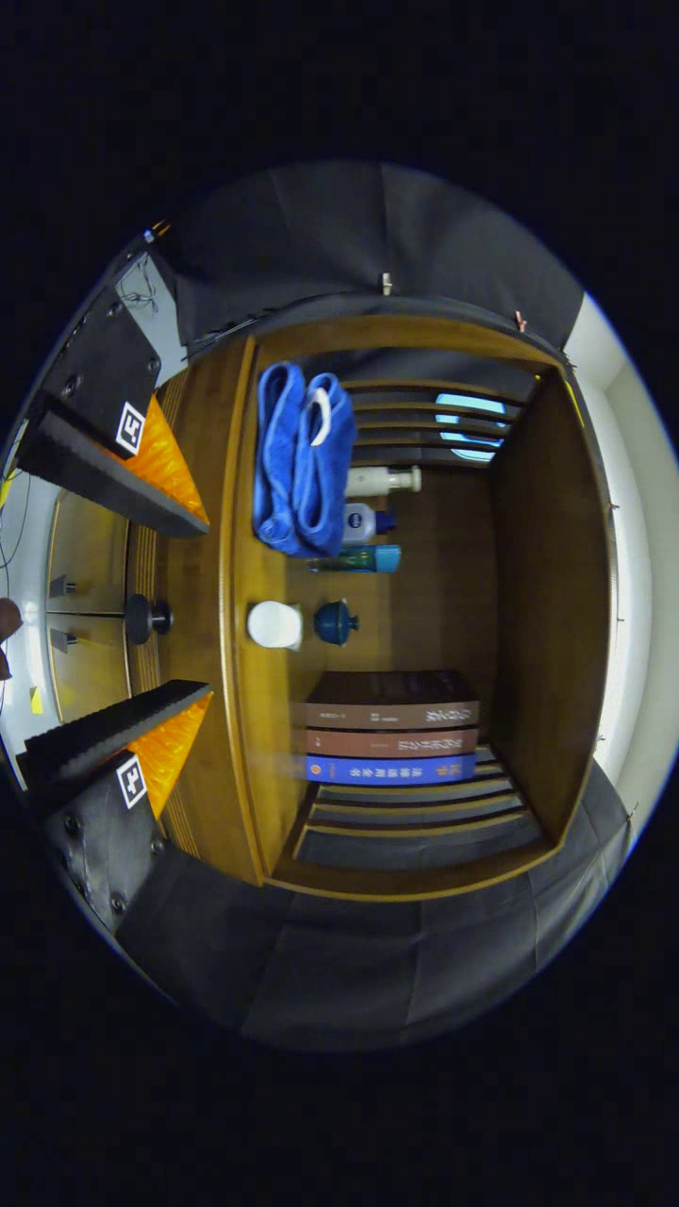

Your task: Pull open the drawer, take out the items inside it, and place them on the countertop above the cabinet.

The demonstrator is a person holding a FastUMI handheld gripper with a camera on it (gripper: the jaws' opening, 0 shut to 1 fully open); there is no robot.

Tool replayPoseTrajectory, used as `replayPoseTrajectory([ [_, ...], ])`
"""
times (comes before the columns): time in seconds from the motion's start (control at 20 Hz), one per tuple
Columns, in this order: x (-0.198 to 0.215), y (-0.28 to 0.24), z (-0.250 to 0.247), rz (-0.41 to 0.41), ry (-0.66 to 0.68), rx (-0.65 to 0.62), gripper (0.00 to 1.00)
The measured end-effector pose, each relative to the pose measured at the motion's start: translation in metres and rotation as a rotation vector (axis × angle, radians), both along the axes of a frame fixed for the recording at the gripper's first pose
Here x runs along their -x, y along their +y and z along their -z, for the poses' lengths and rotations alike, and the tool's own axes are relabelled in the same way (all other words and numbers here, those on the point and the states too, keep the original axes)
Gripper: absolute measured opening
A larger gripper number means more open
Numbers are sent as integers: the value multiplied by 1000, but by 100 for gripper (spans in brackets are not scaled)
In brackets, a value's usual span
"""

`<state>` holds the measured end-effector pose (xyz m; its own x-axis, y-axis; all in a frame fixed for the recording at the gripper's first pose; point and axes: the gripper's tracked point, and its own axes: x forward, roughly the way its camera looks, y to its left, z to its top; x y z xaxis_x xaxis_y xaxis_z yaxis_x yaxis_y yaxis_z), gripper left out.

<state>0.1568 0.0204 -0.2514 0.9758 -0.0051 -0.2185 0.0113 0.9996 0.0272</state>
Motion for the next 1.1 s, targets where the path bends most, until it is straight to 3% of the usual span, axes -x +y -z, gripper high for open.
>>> replayPoseTrajectory([
  [0.25, 44, -13, -85, 29, -93, -10, 99],
  [0.65, 121, -16, -185, -39, -134, -2, 99],
  [1.1, 155, 9, -196, -109, -149, -23, 99],
])
